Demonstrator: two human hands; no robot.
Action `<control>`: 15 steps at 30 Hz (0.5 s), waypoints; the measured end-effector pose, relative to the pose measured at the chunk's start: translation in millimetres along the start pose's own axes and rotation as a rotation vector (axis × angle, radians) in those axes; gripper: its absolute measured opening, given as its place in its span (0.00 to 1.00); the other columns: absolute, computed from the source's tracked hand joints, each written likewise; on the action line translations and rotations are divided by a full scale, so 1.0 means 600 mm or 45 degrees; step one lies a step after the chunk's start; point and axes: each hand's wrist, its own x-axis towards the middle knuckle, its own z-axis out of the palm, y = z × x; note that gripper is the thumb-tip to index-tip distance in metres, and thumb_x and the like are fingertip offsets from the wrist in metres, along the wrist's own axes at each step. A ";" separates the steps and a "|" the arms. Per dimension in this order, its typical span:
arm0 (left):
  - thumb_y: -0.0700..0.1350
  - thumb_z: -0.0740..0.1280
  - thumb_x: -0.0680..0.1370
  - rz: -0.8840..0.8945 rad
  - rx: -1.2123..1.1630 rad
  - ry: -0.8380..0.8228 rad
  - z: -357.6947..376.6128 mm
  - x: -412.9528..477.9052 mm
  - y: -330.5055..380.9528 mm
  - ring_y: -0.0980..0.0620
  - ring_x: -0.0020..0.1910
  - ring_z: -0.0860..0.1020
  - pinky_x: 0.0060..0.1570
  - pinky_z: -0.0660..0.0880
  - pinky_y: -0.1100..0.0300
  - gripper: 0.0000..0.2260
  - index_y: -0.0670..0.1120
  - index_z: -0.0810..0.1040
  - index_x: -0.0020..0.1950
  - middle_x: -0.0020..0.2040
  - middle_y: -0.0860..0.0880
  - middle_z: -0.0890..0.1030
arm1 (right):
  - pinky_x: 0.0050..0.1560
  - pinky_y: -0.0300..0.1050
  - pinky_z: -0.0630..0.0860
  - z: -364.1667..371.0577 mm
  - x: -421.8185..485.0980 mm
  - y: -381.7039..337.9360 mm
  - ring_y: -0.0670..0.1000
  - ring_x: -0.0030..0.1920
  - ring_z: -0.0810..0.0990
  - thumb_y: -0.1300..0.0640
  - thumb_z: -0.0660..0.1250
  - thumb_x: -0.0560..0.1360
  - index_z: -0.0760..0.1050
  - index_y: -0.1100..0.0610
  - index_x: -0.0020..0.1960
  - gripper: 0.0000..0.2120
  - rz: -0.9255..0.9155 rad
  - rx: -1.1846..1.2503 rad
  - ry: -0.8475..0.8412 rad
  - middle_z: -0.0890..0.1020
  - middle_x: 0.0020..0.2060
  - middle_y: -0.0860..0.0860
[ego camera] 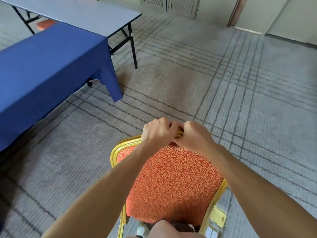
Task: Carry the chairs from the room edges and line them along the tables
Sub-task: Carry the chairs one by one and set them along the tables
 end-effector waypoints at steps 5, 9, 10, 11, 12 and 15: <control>0.57 0.54 0.79 0.073 0.003 0.019 -0.036 0.120 0.031 0.43 0.40 0.77 0.37 0.64 0.54 0.21 0.45 0.75 0.36 0.37 0.46 0.80 | 0.32 0.43 0.69 -0.061 0.109 0.031 0.56 0.34 0.78 0.44 0.69 0.73 0.64 0.51 0.31 0.20 -0.130 0.007 0.057 0.77 0.29 0.49; 0.57 0.54 0.79 0.132 0.029 0.119 -0.053 0.198 0.052 0.44 0.37 0.77 0.35 0.63 0.55 0.21 0.45 0.73 0.34 0.36 0.46 0.80 | 0.32 0.42 0.66 -0.101 0.188 0.056 0.56 0.31 0.76 0.46 0.70 0.70 0.65 0.53 0.30 0.19 -0.228 -0.162 0.220 0.73 0.25 0.49; 0.57 0.54 0.79 0.161 0.049 0.144 -0.053 0.214 0.056 0.45 0.35 0.76 0.34 0.63 0.55 0.22 0.44 0.72 0.33 0.34 0.47 0.79 | 0.30 0.41 0.65 -0.103 0.202 0.063 0.56 0.28 0.76 0.47 0.72 0.69 0.65 0.52 0.30 0.19 -0.282 -0.182 0.293 0.72 0.23 0.49; 0.57 0.53 0.78 0.190 0.072 0.157 -0.051 0.228 0.058 0.46 0.33 0.76 0.33 0.62 0.55 0.22 0.44 0.70 0.32 0.32 0.47 0.78 | 0.28 0.39 0.64 -0.100 0.214 0.074 0.55 0.24 0.74 0.49 0.73 0.66 0.64 0.52 0.29 0.19 -0.340 -0.186 0.357 0.69 0.21 0.47; 0.57 0.53 0.77 0.209 0.099 0.156 -0.047 0.240 0.058 0.47 0.31 0.75 0.32 0.62 0.56 0.22 0.45 0.69 0.31 0.30 0.48 0.77 | 0.27 0.37 0.62 -0.095 0.224 0.082 0.54 0.20 0.71 0.51 0.74 0.64 0.63 0.52 0.27 0.20 -0.379 -0.190 0.391 0.66 0.19 0.46; 0.56 0.55 0.78 0.174 0.133 0.124 -0.019 0.273 0.053 0.48 0.30 0.72 0.30 0.60 0.57 0.21 0.45 0.69 0.30 0.29 0.47 0.76 | 0.25 0.35 0.60 -0.065 0.257 0.118 0.53 0.18 0.72 0.52 0.74 0.61 0.70 0.54 0.26 0.15 -0.370 -0.245 0.372 0.71 0.18 0.49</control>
